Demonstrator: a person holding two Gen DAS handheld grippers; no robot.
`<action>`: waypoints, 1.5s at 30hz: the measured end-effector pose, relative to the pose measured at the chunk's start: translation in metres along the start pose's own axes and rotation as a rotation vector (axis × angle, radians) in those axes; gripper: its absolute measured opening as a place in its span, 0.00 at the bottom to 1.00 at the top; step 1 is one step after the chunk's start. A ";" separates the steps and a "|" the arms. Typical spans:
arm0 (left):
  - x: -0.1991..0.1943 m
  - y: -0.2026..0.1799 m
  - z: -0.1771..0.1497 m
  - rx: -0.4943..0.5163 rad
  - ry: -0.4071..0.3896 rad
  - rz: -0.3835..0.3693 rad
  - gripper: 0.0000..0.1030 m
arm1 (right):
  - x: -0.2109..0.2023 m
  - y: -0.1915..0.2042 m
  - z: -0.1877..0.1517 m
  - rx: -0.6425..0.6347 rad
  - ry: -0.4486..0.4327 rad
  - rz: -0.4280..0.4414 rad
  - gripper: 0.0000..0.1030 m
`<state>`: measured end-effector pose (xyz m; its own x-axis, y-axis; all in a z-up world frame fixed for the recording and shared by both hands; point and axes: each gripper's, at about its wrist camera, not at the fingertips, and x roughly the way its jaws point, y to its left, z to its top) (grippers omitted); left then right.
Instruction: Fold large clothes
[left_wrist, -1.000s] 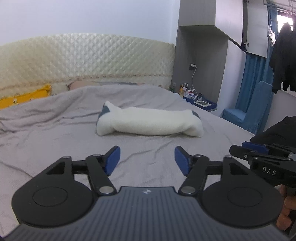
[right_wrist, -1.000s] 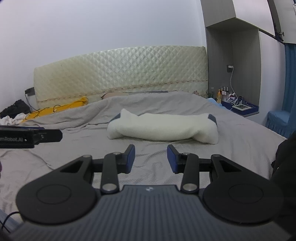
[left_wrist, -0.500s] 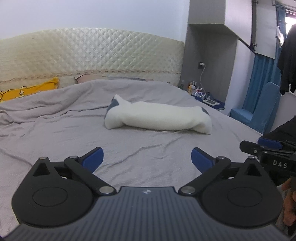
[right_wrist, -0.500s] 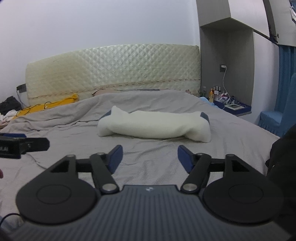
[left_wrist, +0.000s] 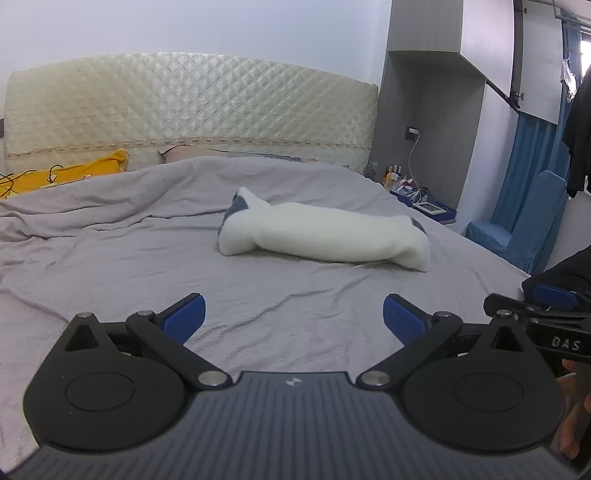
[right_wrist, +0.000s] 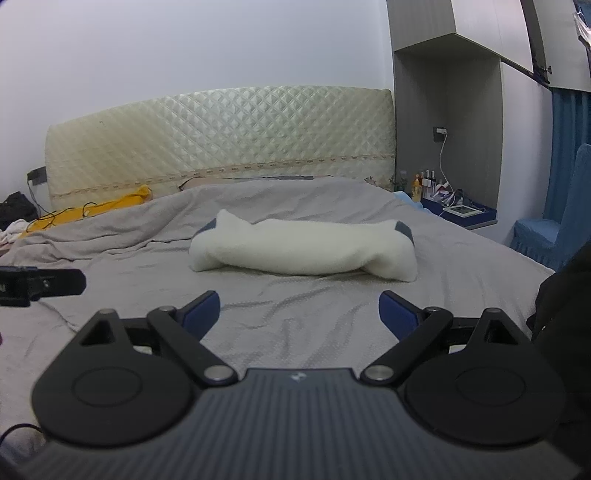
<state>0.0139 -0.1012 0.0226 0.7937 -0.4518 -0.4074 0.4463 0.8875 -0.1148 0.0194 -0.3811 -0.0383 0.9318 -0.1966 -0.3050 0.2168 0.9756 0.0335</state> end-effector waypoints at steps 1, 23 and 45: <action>0.000 0.000 0.000 -0.004 -0.001 0.001 1.00 | 0.000 -0.001 0.000 0.005 -0.001 -0.003 1.00; -0.002 -0.002 0.000 -0.012 0.008 0.007 1.00 | 0.004 -0.004 0.000 0.031 -0.005 -0.007 1.00; -0.005 0.001 0.002 -0.037 0.003 0.012 1.00 | 0.002 -0.003 -0.002 0.040 -0.006 -0.011 1.00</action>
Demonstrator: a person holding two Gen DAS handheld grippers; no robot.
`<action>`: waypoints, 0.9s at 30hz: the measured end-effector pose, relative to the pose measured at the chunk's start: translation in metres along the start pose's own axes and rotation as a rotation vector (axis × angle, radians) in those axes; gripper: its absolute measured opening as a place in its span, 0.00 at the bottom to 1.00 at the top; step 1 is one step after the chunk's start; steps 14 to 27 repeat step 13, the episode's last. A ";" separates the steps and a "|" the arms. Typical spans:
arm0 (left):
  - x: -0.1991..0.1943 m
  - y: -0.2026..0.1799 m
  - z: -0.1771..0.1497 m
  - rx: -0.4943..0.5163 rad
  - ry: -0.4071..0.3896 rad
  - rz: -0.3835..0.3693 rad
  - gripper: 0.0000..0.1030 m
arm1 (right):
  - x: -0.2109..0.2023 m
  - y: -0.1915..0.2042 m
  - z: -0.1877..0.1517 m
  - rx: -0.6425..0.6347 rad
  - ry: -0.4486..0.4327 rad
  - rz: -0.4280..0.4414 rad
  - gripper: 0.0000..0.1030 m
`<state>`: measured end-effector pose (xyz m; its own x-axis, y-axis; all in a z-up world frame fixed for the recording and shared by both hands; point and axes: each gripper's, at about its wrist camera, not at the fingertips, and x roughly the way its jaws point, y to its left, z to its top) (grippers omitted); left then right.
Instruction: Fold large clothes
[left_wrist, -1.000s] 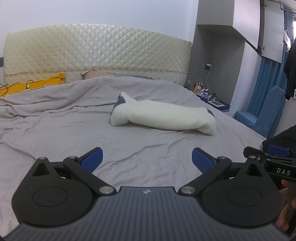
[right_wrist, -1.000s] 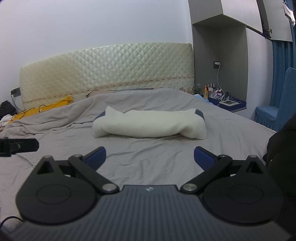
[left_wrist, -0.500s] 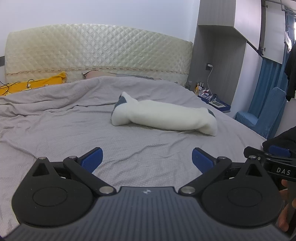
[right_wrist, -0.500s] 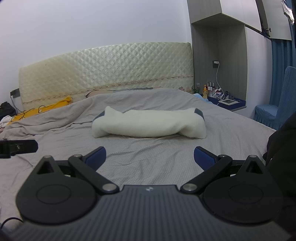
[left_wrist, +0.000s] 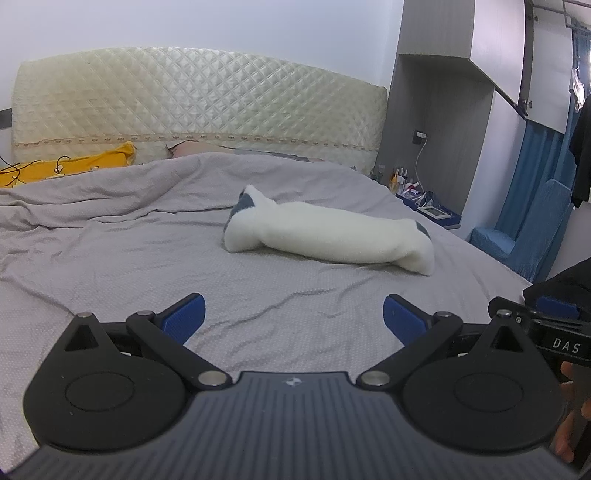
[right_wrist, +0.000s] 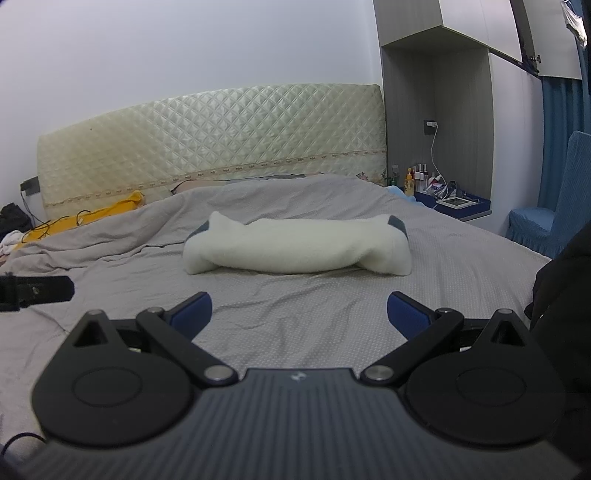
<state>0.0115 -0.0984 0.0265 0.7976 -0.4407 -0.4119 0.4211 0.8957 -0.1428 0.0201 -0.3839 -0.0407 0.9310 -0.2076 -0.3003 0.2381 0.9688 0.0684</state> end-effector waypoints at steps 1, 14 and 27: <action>0.000 0.000 0.000 -0.001 -0.001 0.001 1.00 | 0.000 0.000 -0.001 0.004 0.002 0.001 1.00; -0.003 -0.006 -0.002 0.007 -0.010 0.003 1.00 | 0.000 0.001 -0.001 0.003 0.003 0.001 1.00; -0.003 -0.006 -0.002 0.007 -0.010 0.003 1.00 | 0.000 0.001 -0.001 0.003 0.003 0.001 1.00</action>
